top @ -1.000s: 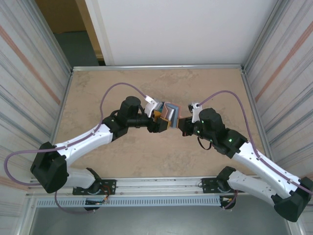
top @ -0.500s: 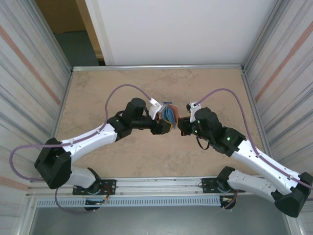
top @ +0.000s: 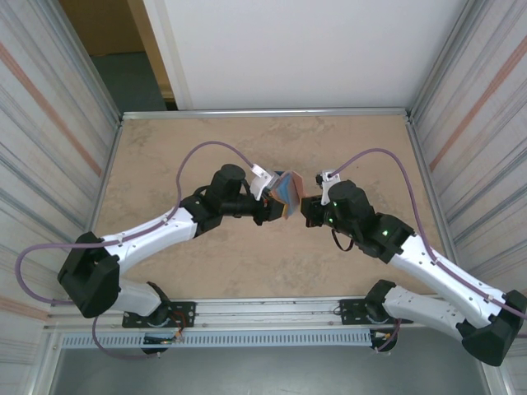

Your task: Take the credit cards out of the card holder

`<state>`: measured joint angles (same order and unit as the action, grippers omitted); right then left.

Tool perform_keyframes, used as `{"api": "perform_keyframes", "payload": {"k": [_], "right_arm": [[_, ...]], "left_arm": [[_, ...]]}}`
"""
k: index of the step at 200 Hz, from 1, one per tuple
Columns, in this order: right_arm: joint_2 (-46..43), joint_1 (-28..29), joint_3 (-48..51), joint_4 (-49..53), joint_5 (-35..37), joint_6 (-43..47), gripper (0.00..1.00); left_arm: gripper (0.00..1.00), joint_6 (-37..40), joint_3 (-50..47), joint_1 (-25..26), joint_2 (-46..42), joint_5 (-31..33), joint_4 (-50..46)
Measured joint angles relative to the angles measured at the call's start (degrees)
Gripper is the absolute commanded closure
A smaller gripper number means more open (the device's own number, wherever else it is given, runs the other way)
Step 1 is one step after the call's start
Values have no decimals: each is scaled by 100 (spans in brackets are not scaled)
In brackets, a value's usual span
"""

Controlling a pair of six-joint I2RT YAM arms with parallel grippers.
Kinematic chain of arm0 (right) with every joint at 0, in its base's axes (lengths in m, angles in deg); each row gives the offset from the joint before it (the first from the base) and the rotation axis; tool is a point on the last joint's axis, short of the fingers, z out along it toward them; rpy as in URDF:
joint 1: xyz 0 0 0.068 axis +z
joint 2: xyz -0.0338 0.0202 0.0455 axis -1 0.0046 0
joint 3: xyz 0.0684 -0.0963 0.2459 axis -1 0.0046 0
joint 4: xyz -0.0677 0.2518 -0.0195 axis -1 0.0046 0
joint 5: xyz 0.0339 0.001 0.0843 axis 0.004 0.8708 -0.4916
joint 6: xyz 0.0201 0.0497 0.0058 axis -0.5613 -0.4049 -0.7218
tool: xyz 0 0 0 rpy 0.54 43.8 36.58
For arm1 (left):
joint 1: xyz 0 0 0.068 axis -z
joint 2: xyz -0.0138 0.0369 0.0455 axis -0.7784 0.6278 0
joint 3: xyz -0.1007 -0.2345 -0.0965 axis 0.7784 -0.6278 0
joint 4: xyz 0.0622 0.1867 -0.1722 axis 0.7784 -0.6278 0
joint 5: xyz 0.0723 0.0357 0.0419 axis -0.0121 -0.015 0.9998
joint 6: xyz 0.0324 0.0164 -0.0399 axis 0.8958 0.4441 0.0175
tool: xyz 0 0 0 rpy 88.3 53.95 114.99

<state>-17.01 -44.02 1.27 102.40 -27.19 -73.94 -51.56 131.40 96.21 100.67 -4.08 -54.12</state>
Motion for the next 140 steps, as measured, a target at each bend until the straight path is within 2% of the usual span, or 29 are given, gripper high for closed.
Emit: {"api": "perform_keyframes", "payload": {"k": [28, 39, 73, 97, 112, 140], "right_arm": [[-94, -127, 2, -7, -256, 0, 100], [-153, -195, 4, -7, -369, 0, 97], [-284, -273, 81, -153, -584, 7, 80], [-278, -273, 101, -232, -739, 81, 56], [-225, -273, 103, -273, -813, 96, 50], [-120, -271, 103, -284, -866, 199, 44]], "left_arm": [[95, -85, -22, -31, -57, 7, -11], [98, -133, -59, -63, -122, -15, -2], [100, -341, -188, -212, -229, -240, 201], [100, -439, -219, -262, -229, -417, 249], [100, -487, -219, -269, -229, -549, 249], [100, -485, -219, -275, -229, -765, 225]]}}
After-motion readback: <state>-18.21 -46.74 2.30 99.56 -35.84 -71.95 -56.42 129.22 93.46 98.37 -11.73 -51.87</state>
